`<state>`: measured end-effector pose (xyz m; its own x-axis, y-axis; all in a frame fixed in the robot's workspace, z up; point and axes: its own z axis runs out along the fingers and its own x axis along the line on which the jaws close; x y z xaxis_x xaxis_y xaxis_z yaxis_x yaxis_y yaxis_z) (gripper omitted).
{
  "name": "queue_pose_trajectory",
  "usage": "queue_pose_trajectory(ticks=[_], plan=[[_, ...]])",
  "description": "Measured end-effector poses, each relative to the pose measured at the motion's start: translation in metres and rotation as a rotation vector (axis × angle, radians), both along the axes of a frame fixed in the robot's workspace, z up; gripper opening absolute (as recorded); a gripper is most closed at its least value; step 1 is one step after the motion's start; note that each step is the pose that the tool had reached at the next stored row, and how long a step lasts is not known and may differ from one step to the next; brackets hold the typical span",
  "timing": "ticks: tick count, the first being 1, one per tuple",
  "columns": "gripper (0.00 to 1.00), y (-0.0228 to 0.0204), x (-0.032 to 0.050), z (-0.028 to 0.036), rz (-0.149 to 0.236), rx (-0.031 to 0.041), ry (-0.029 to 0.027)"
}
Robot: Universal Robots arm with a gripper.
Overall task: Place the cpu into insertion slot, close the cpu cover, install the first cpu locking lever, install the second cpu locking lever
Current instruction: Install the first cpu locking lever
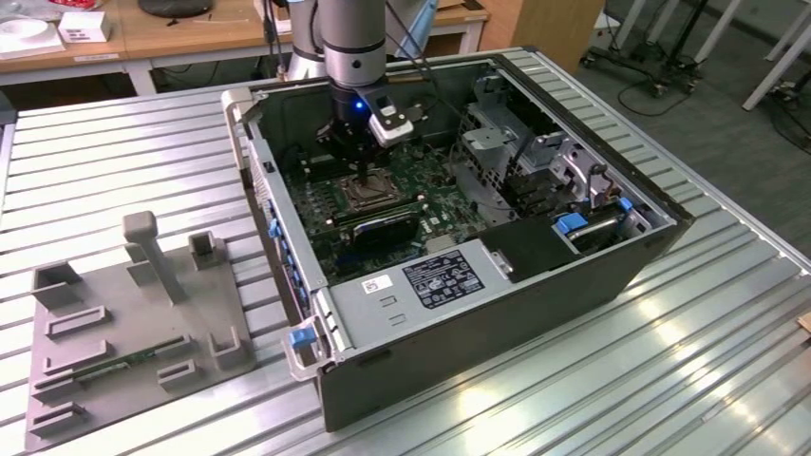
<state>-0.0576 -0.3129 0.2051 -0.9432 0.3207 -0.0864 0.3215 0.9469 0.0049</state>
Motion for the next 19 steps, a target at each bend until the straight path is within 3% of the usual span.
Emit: queue_pose_trajectory(ticks=[12,16,19], plan=[[0.11,0.0001,0.0005,-0.0008,0.208,0.0001,-0.0001],[0.11,0.0,0.0027,-0.001,0.254,0.0001,-0.0001],[0.11,0.0,0.0032,-0.0008,0.262,-0.001,0.0005]])
